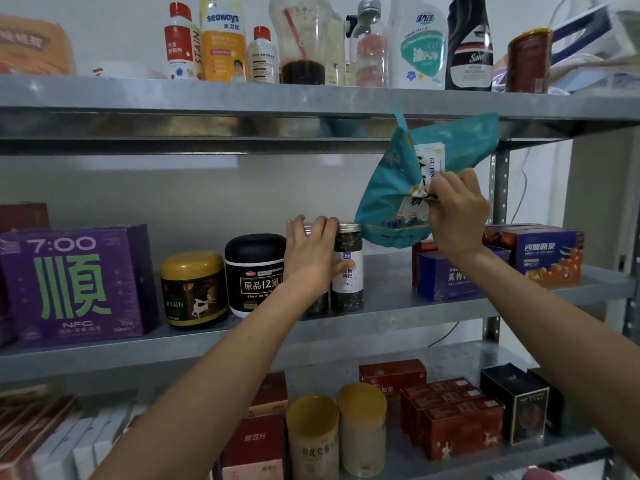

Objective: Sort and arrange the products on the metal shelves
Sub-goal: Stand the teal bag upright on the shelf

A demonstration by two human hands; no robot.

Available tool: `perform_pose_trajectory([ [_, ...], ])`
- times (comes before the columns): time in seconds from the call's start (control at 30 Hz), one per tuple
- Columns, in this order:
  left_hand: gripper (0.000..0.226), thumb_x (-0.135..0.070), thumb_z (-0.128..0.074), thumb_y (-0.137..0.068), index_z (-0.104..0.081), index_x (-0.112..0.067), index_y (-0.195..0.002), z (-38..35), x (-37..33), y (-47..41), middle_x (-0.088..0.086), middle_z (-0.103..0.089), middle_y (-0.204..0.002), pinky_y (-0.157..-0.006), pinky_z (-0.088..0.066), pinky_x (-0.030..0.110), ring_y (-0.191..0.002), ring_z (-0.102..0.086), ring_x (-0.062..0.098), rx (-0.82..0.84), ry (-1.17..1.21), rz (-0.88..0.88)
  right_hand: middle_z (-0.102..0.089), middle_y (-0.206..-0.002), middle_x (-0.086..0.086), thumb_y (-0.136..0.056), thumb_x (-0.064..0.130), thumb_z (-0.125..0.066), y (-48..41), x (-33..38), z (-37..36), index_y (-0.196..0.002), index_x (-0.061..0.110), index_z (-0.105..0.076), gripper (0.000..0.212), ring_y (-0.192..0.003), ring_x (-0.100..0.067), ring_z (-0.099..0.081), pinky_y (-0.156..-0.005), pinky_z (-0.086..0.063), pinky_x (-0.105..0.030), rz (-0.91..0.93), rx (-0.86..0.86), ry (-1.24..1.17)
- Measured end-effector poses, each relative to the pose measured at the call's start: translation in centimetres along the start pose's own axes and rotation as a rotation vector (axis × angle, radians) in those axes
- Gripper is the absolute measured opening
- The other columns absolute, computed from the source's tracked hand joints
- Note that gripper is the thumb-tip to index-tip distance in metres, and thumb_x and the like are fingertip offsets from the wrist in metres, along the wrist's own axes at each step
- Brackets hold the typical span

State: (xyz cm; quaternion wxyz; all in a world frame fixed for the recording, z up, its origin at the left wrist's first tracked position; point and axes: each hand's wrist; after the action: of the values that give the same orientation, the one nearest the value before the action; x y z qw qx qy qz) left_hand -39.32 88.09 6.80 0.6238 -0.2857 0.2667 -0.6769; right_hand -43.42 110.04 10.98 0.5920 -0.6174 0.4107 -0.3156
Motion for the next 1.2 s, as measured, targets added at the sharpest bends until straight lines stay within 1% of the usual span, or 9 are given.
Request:
perform_pose_trajectory([
  [0.23,0.075,-0.057,-0.057,-0.088,-0.025,-0.020,-0.145,-1.1,-0.4,-0.3,0.004,-0.024,-0.154,-0.119,0.002,0.053,-0.145,-0.005,0.040,-0.023,-0.017,0.035,-0.059,-0.066,-0.012,-0.078,-0.012,-0.061,-0.2,-0.6,1.0,-0.066,0.002,-0.056,0.019,-0.067,-0.028,-0.048,-0.050,-0.023,-0.025,-0.041,-0.049,-0.023],
  [0.47,0.103,-0.065,-0.055,-0.084,0.004,-0.018,-0.155,-1.6,-0.6,-0.2,0.009,0.019,-0.161,-0.113,0.019,0.047,-0.146,0.023,0.032,-0.157,0.038,0.049,-0.062,-0.068,-0.014,-0.084,0.001,-0.072,-1.9,-1.3,3.5,-0.067,-0.001,-0.057,0.022,-0.065,-0.034,-0.056,-0.042,-0.041,-0.033,0.046,-0.071,-0.005],
  [0.6,0.111,-0.050,-0.076,-0.074,-0.009,-0.014,-0.155,0.3,-2.8,0.1,0.012,0.000,-0.162,-0.121,-0.002,0.040,-0.150,0.004,0.024,-0.293,0.484,-0.125,-0.060,-0.068,-0.012,-0.079,-0.005,-0.072,-2.5,-1.1,6.0,-0.068,0.001,-0.056,0.020,-0.069,-0.032,-0.052,-0.047,-0.036,-0.033,0.065,-0.081,-0.021],
  [0.7,0.114,-0.042,-0.084,-0.067,-0.012,-0.027,-0.154,2.2,-5.2,0.6,-0.003,-0.024,-0.158,-0.116,-0.032,0.043,-0.144,-0.024,0.014,-0.076,0.927,-0.161,-0.059,-0.067,-0.013,-0.076,-0.004,-0.072,-1.9,-0.5,8.3,-0.067,0.000,-0.056,0.019,-0.067,-0.030,-0.049,-0.055,-0.031,-0.032,0.098,-0.054,-0.088],
  [0.8,0.082,-0.026,-0.089,-0.066,-0.042,-0.041,-0.132,2.3,-6.8,2.3,-0.025,-0.060,-0.121,-0.089,-0.053,0.021,-0.112,-0.058,-0.004,0.151,1.251,-0.073,-0.063,-0.068,-0.014,-0.080,0.002,-0.068,-1.2,0.2,10.3,-0.067,-0.001,-0.060,0.015,-0.067,-0.031,-0.053,-0.059,-0.036,-0.037,0.114,-0.007,-0.138],
  [0.93,0.050,0.002,-0.081,-0.071,-0.063,-0.011,-0.115,0.9,-7.8,5.6,-0.004,-0.072,-0.107,-0.080,-0.058,0.025,-0.099,-0.069,0.013,0.232,1.503,0.112,-0.069,-0.081,-0.017,-0.075,0.004,-0.080,0.0,1.0,11.6,-0.078,-0.002,-0.069,0.013,-0.075,-0.036,-0.063,-0.069,-0.045,-0.046,0.180,0.105,-0.180],
  [1.03,0.042,0.006,-0.076,-0.075,-0.066,-0.009,-0.112,0.5,-8.0,8.2,0.003,-0.074,-0.107,-0.081,-0.059,0.033,-0.099,-0.071,0.021,0.301,1.626,0.174,-0.065,-0.111,-0.011,-0.076,0.014,-0.078,2.0,0.8,12.5,-0.106,0.001,-0.067,0.034,-0.105,-0.033,-0.060,-0.092,-0.046,-0.049,0.056,0.233,-0.309],
  [1.1,0.039,0.008,-0.073,-0.076,-0.069,-0.011,-0.109,0.2,-8.1,10.0,0.004,-0.074,-0.108,-0.081,-0.059,0.036,-0.099,-0.071,0.023,0.361,1.694,0.207,-0.050,-0.134,0.003,-0.076,0.026,-0.078,4.2,0.7,13.2,-0.131,0.011,-0.052,0.064,-0.128,-0.019,-0.047,-0.109,-0.038,-0.038,-0.160,0.330,-0.454],
  [1.2,0.035,0.008,-0.073,-0.072,-0.075,-0.017,-0.097,-0.2,-8.3,12.1,0.009,-0.074,-0.106,-0.076,-0.059,0.033,-0.095,-0.072,0.025,0.440,1.794,0.278,-0.049,-0.141,0.011,-0.058,0.038,-0.088,8.1,0.2,14.4,-0.143,0.036,-0.035,0.100,-0.131,-0.012,-0.048,-0.103,-0.046,-0.031,-0.696,0.520,-0.893],
])
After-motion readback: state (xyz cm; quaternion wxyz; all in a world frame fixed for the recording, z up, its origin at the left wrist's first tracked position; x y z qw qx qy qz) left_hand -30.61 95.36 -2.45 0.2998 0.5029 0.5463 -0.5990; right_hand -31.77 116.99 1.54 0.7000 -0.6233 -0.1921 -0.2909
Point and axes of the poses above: each hand's wrist, its own y-axis away from the middle knuckle, its own z-axis out of the back of the hand, x = y × z
